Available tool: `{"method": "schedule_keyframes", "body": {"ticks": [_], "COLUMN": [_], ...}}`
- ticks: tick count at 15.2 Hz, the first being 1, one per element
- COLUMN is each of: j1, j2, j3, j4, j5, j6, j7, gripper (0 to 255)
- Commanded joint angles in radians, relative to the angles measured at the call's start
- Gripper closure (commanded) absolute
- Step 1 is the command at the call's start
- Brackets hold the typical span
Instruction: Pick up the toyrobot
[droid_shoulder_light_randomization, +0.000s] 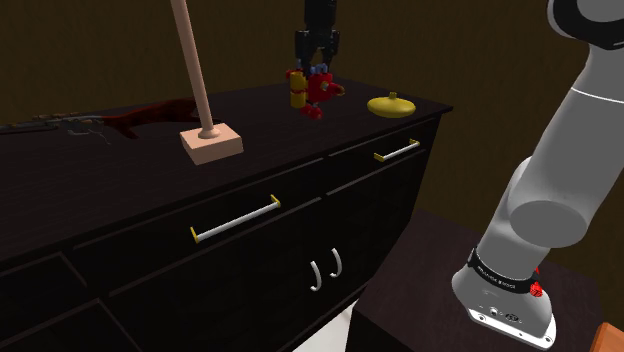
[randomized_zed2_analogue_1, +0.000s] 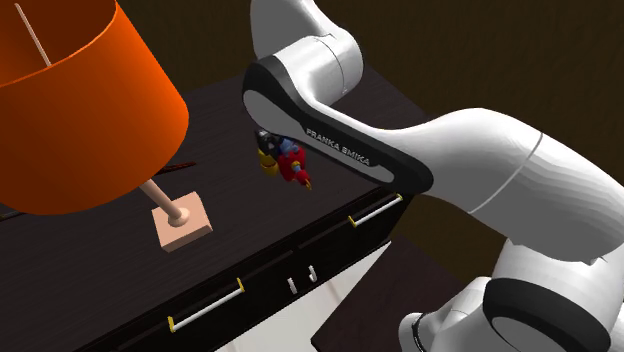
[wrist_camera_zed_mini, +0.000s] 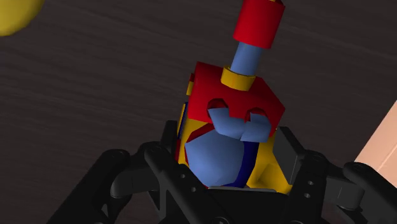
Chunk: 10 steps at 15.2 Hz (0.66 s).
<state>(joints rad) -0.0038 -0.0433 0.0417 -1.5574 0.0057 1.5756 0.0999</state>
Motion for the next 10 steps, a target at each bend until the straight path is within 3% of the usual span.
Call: {"method": "schedule_keyframes", "body": {"ticks": [1, 10], "j1": [0.001, 0.002], "j2": [0.01, 0.06], "j3": [0.002, 0.002], "j4": [0.043, 0.206], "j5": [-0.001, -0.003], "j6": [-0.032, -0.145], "j7": [0.003, 0.005], "gripper": [255, 255]}}
